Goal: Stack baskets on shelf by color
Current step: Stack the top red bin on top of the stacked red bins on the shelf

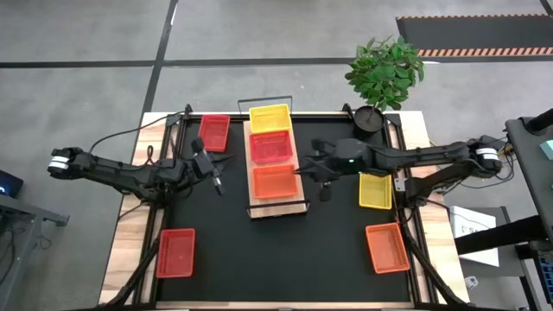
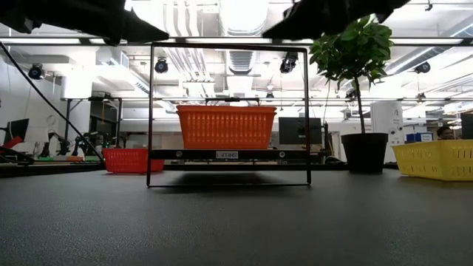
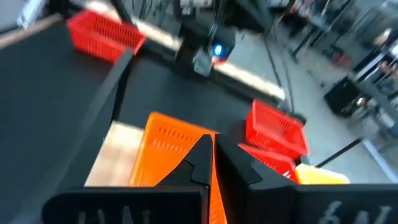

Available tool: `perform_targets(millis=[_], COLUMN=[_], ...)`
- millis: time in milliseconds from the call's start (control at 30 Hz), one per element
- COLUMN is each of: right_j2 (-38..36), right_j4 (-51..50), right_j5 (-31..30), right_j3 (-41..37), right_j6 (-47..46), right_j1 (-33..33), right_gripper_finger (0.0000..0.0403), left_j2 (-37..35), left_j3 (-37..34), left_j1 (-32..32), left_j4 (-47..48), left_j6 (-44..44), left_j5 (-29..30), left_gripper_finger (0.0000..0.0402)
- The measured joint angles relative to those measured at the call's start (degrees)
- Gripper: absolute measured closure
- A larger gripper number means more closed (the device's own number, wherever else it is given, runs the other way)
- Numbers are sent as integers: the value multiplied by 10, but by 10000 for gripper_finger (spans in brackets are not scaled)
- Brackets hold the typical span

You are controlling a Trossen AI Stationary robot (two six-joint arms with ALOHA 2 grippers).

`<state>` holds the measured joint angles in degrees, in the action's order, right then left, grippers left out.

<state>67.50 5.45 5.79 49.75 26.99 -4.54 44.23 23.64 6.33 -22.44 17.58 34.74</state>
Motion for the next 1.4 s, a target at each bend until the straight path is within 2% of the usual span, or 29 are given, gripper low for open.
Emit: perform_targets(millis=[167,300,433,633,767,933,1067,1267,1400], right_j2=[-55,-81,-91,-93,-98,-98,-98,-100,-107], right_j4=[10,8,22,23,22,-11,-27,-27,-33], right_j5=[7,8,7,4,2,2,2,2,1], right_j3=[-37,-71,-97,-92,-83,-82,-82,-82,-82], right_j6=[6,16,17,74,89,79,75,50,25], right_j1=[6,5,5,5,2,-3,-5,-5,-5], right_gripper_finger=[394,394,394,394,394,394,394,394,394], left_j2=[2,20,54,104,101,91,94,99,104], left_j3=[1,-2,0,11,49,123,169,177,173], left_j1=[1,1,1,-11,-31,-73,-135,-275,-356], left_j4=[3,4,-2,-15,69,295,436,509,526], left_j6=[-63,-68,-83,-84,-130,-179,-186,-118,-83], left_j5=[0,0,0,-1,0,-5,-66,-236,-313], left_gripper_finger=[401,401,401,401,401,401,401,401,401])
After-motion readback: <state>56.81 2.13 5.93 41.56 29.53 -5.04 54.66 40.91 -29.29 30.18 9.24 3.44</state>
